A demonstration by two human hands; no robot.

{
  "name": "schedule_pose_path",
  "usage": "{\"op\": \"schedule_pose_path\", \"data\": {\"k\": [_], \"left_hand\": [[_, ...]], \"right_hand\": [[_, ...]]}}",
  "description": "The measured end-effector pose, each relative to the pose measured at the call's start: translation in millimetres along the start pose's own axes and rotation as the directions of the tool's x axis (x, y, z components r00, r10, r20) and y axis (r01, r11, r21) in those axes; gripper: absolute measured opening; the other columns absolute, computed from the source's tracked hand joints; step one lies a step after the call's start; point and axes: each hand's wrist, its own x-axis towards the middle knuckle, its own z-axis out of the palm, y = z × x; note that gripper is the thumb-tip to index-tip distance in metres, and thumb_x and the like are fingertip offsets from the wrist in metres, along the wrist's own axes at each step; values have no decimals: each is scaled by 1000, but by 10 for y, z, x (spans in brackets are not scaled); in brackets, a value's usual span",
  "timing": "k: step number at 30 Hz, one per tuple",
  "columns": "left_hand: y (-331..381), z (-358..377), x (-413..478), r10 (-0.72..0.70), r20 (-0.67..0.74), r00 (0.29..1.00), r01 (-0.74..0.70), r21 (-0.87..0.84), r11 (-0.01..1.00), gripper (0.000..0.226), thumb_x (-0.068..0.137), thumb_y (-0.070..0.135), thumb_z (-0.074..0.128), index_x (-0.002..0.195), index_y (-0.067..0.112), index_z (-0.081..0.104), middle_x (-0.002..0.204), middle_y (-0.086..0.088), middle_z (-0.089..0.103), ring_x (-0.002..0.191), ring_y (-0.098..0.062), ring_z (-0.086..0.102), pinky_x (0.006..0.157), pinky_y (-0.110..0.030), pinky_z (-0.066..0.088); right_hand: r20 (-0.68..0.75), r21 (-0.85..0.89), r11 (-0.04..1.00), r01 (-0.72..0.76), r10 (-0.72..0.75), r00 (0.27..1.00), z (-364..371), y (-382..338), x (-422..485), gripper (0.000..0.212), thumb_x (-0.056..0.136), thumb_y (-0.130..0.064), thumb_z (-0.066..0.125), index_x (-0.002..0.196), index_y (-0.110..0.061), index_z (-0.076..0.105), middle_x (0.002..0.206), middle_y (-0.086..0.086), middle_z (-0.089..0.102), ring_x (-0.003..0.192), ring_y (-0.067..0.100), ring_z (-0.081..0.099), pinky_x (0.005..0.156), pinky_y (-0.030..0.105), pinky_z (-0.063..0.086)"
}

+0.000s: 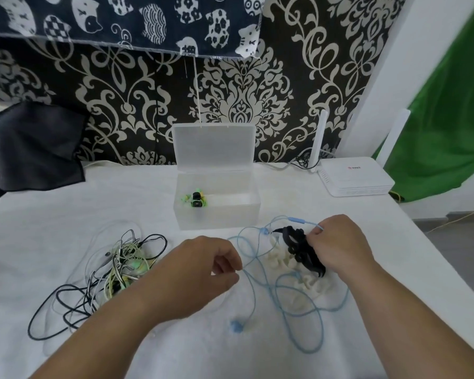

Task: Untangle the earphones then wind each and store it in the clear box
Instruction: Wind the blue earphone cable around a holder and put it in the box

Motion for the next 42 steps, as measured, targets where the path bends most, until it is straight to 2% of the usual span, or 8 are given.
{"op": "schedule_pose_path", "data": {"k": [10, 15, 19, 22, 25, 31, 36, 42], "left_hand": [[59, -64, 20, -99, -379, 920, 37, -169, 985, 13, 88, 22, 69, 81, 32, 68, 75, 22, 67, 66, 0, 60, 60, -11, 45], [43, -164, 19, -153, -524, 838, -13, -299, 954, 13, 98, 26, 55, 104, 29, 66, 91, 16, 67, 84, 9, 58, 69, -4, 41], [60, -178, -21, -200, -338, 919, -28, -564, 826, 29, 103, 31, 44, 107, 24, 73, 99, 6, 75, 93, -9, 69, 92, -35, 55], [166, -180, -63, -175, -73, 982, 72, -710, 701, 24, 100, 23, 52, 103, 14, 74, 89, -11, 75, 71, -18, 67, 66, -31, 58], [177, -182, -72, -209, -59, 976, 87, -776, 625, 15, 96, 12, 59, 104, 6, 70, 74, -13, 70, 61, -18, 63, 56, -30, 54], [37, -213, -77, -340, -273, 900, 43, -720, 693, 13, 93, 7, 66, 98, 19, 66, 83, -13, 71, 63, -26, 69, 63, -39, 60], [72, -220, -116, -335, -345, 877, 50, -628, 777, 15, 88, 6, 70, 80, 18, 68, 88, -7, 70, 58, -27, 69, 67, -48, 62], [146, -227, -135, -309, -289, 906, 33, -680, 732, 19, 97, 11, 59, 85, 6, 74, 74, -12, 75, 70, -29, 73, 81, -44, 61]], "right_hand": [[-350, 78, 905, 418, -367, 862, -193, -300, -196, 13, 92, -18, 66, 86, -24, 77, 65, -5, 64, 61, 20, 56, 58, 34, 46], [-147, 194, 758, 623, -605, 782, -288, -511, -411, 19, 89, -19, 71, 79, -34, 75, 60, -18, 64, 54, 8, 55, 50, 14, 39], [4, 204, 698, 687, -702, 712, -273, -645, -547, 12, 88, -22, 72, 82, -30, 78, 66, -20, 66, 61, 4, 58, 56, 12, 39], [80, 220, 674, 705, -733, 676, -203, -719, -594, 9, 89, -24, 72, 86, -31, 78, 75, -15, 72, 74, 6, 65, 69, 30, 53], [90, 199, 689, 697, -721, 687, -156, -775, -605, 7, 88, -28, 72, 86, -33, 76, 67, -13, 65, 68, 3, 62, 66, 31, 51], [206, 325, 729, 602, -676, 708, -177, -921, -688, 14, 81, -17, 75, 87, -29, 71, 54, -10, 32, 50, 8, 31, 50, 18, 27], [267, 483, 746, 460, -625, 733, -161, -1016, -735, 11, 87, -23, 73, 78, -16, 74, 52, -7, 52, 52, 4, 44, 54, 18, 34], [175, 518, 784, 343, -489, 854, -138, -1033, -682, 15, 88, -22, 71, 75, -14, 73, 43, -16, 42, 41, 3, 36, 55, 25, 33]]}}
